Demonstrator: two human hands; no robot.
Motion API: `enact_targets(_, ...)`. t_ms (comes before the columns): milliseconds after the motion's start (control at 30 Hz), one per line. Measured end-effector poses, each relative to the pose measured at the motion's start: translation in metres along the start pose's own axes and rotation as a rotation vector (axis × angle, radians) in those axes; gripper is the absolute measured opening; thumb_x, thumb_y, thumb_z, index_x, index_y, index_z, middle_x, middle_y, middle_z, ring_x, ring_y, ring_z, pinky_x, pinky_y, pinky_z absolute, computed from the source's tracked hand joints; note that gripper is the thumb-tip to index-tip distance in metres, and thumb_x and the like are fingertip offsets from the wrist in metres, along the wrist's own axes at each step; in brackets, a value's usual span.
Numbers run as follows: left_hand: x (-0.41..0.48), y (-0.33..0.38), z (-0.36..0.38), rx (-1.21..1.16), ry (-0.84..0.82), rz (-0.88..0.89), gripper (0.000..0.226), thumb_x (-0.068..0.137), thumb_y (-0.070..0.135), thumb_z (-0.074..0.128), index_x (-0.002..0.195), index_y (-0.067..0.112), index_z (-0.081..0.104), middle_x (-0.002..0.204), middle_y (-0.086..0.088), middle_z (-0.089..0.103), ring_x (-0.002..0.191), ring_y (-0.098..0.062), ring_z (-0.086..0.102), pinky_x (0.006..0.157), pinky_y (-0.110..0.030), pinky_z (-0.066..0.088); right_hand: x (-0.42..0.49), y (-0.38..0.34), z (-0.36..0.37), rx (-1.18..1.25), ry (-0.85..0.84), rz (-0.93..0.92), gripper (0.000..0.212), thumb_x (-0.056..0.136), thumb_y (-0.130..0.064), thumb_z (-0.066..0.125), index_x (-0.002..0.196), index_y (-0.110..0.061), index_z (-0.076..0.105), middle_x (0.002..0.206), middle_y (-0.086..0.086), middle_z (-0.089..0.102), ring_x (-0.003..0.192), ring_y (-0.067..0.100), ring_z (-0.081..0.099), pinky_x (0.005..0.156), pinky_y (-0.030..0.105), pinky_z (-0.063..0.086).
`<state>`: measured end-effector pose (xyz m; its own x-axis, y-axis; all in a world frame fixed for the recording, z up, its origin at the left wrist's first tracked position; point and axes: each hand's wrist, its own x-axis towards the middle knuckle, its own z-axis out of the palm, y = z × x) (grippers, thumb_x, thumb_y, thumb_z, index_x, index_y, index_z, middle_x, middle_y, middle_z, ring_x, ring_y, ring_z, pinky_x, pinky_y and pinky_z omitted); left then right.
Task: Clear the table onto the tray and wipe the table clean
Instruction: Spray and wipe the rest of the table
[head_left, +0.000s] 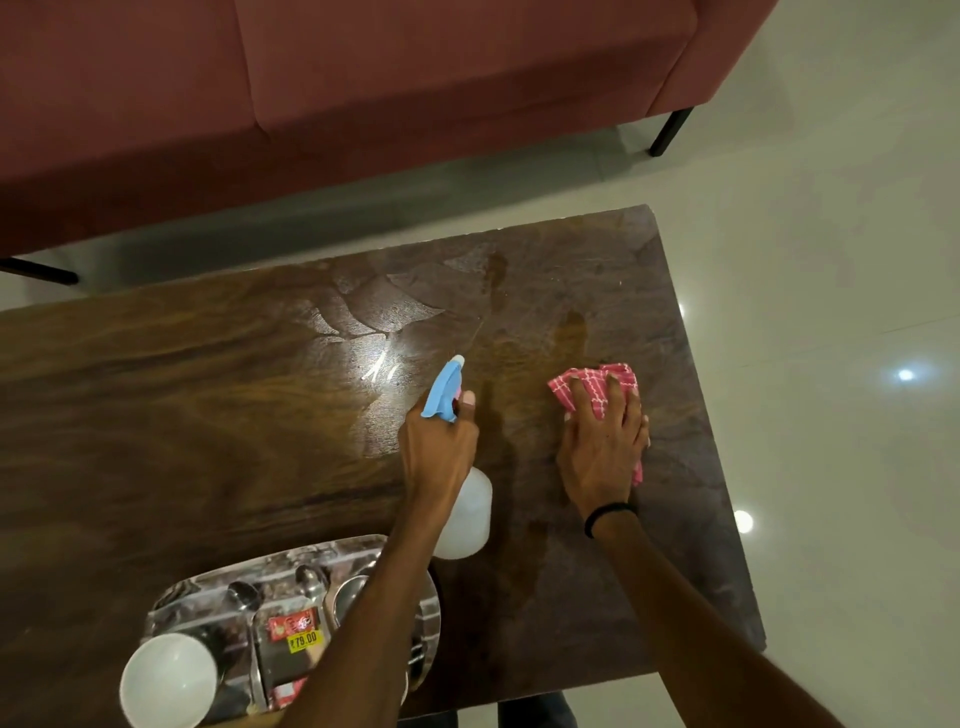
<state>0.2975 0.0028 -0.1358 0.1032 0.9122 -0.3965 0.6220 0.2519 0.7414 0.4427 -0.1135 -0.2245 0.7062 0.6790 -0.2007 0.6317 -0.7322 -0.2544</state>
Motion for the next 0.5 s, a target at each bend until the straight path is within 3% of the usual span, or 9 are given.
enact_targets(133,0.006,-0.004,-0.013,-0.042,-0.030,-0.001,0.018,0.094,0.040,0.062,0.094,0.022,0.060,0.063,0.003,0.061,0.060,-0.017,0.068,0.061,-0.026,0.054,0.005,-0.017,0.003,0.037,0.044,0.040,0.050,0.100,-0.031,0.053,0.148,-0.023,0.043,0.156,0.019,0.034,0.145,0.046,0.027,0.113,0.068,0.026)
enact_targets(267,0.010,-0.005,-0.026,-0.160,0.053,-0.094,0.017,0.094,0.037,0.062,0.080,0.031,0.054,0.065,-0.005,0.064,0.060,-0.023,0.068,0.058,-0.027,0.052,0.034,-0.044,0.005,0.091,0.103,0.068,0.051,0.101,-0.032,0.052,0.150,-0.018,0.041,0.154,0.018,0.040,0.143,0.044,0.032,0.113,0.065,0.030)
enact_targets(333,0.014,-0.008,-0.032,-0.191,0.098,-0.123,0.016,0.094,0.040,0.061,0.086,0.026,0.059,0.065,-0.009,0.066,0.060,-0.022,0.067,0.058,-0.027,0.051,0.062,-0.060,0.001,0.120,0.096,0.011,0.050,0.102,-0.033,0.051,0.149,-0.017,0.043,0.153,0.016,0.041,0.143,0.043,0.032,0.113,0.065,0.030)
enact_targets(400,0.022,-0.012,-0.040,-0.206,0.142,-0.126,0.022,0.094,0.041,0.061,0.093,0.019,0.063,0.065,-0.010,0.067,0.059,-0.021,0.066,0.059,-0.028,0.050,0.103,-0.088,-0.003,0.111,0.067,-0.043,0.046,0.103,-0.034,0.048,0.147,-0.021,0.046,0.155,0.013,0.039,0.146,0.041,0.027,0.115,0.064,0.029)
enact_targets(500,0.034,-0.014,-0.051,-0.257,0.193,-0.144,0.018,0.094,0.037,0.063,0.086,0.021,0.062,0.065,-0.011,0.067,0.058,-0.020,0.065,0.059,-0.027,0.052,0.146,-0.147,0.008,0.116,0.009,-0.130,0.038,0.104,-0.034,0.049,0.142,-0.034,0.049,0.158,0.004,0.036,0.150,0.035,0.021,0.118,0.064,0.025)
